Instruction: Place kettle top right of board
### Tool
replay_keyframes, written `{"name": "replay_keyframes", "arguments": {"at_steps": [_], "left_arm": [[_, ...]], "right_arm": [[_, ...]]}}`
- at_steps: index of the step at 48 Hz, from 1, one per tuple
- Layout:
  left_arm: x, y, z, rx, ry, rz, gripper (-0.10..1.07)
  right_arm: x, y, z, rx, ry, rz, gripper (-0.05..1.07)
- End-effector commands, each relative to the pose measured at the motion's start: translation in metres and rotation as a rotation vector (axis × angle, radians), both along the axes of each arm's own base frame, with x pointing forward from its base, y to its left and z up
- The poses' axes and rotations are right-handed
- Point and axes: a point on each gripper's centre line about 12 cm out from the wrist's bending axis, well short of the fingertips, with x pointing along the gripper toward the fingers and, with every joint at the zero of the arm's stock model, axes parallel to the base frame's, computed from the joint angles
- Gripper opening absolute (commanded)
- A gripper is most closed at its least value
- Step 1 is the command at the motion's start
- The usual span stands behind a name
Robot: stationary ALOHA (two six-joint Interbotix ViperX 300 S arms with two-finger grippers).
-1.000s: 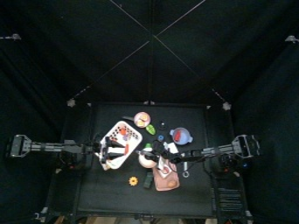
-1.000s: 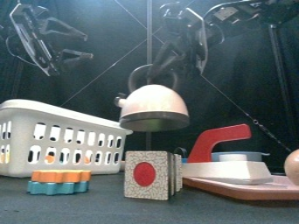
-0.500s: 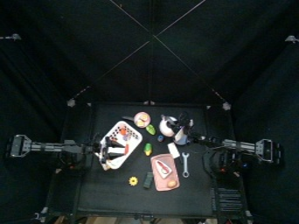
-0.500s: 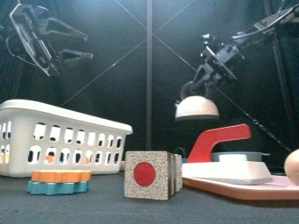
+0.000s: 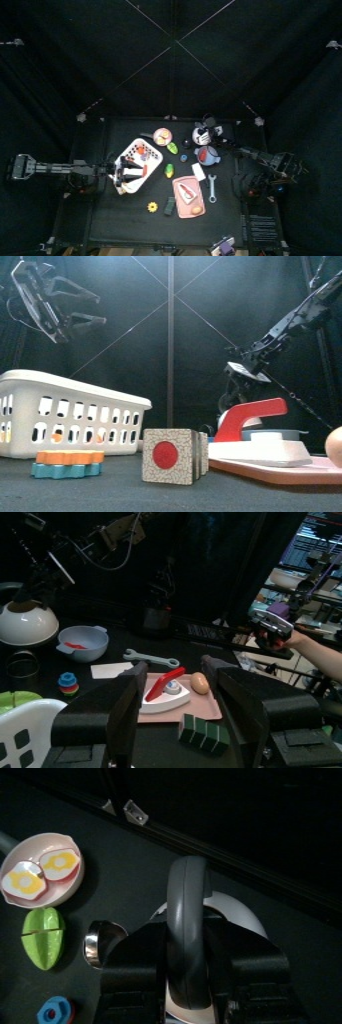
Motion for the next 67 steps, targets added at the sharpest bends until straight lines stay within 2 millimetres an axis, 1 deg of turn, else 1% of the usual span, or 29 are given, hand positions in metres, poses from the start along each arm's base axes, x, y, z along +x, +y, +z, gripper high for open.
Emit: {"name": "replay_keyframes", "arguments": {"at_steps": [1, 8, 14, 22, 26, 33, 45, 52, 56, 60, 67], "left_arm": [[0.001, 0.001, 0.004, 0.0, -0.014, 0.004, 0.86], [0.001, 0.001, 0.004, 0.002, -0.014, 0.003, 0.86], [0.001, 0.001, 0.004, 0.002, -0.014, 0.003, 0.86], [0.002, 0.001, 0.004, 0.002, -0.014, 0.002, 0.86], [0.001, 0.001, 0.004, 0.002, -0.014, 0.003, 0.86], [0.001, 0.001, 0.004, 0.001, -0.012, 0.003, 0.86], [0.001, 0.001, 0.004, 0.001, -0.012, 0.002, 0.86], [0.001, 0.001, 0.004, 0.0, -0.014, 0.003, 0.86], [0.001, 0.001, 0.004, 0.0, -0.014, 0.006, 0.86], [0.002, 0.001, 0.005, 0.002, -0.015, 0.005, 0.86], [0.002, 0.001, 0.005, 0.001, -0.016, 0.006, 0.86]], "right_arm": [[0.005, -0.005, 0.005, -0.008, -0.015, -0.002, 0.58], [0.007, -0.005, -0.004, 0.006, 0.006, 0.005, 0.58], [0.009, -0.004, -0.004, 0.002, 0.009, 0.012, 0.61], [0.008, -0.004, -0.001, 0.001, 0.002, 0.009, 0.72], [0.009, 0.0, 0.001, 0.0, -0.003, 0.014, 0.78], [0.011, 0.006, 0.011, -0.017, -0.019, 0.017, 0.83], [0.006, 0.016, 0.033, -0.079, -0.019, -0.019, 0.83], [0.009, 0.024, 0.042, -0.093, -0.036, -0.009, 0.83], [0.017, 0.03, 0.052, -0.104, -0.07, 0.022, 0.83], [0.031, 0.036, 0.06, -0.112, -0.099, 0.075, 0.83], [0.056, 0.041, 0.068, -0.094, -0.154, 0.138, 0.83]]}}
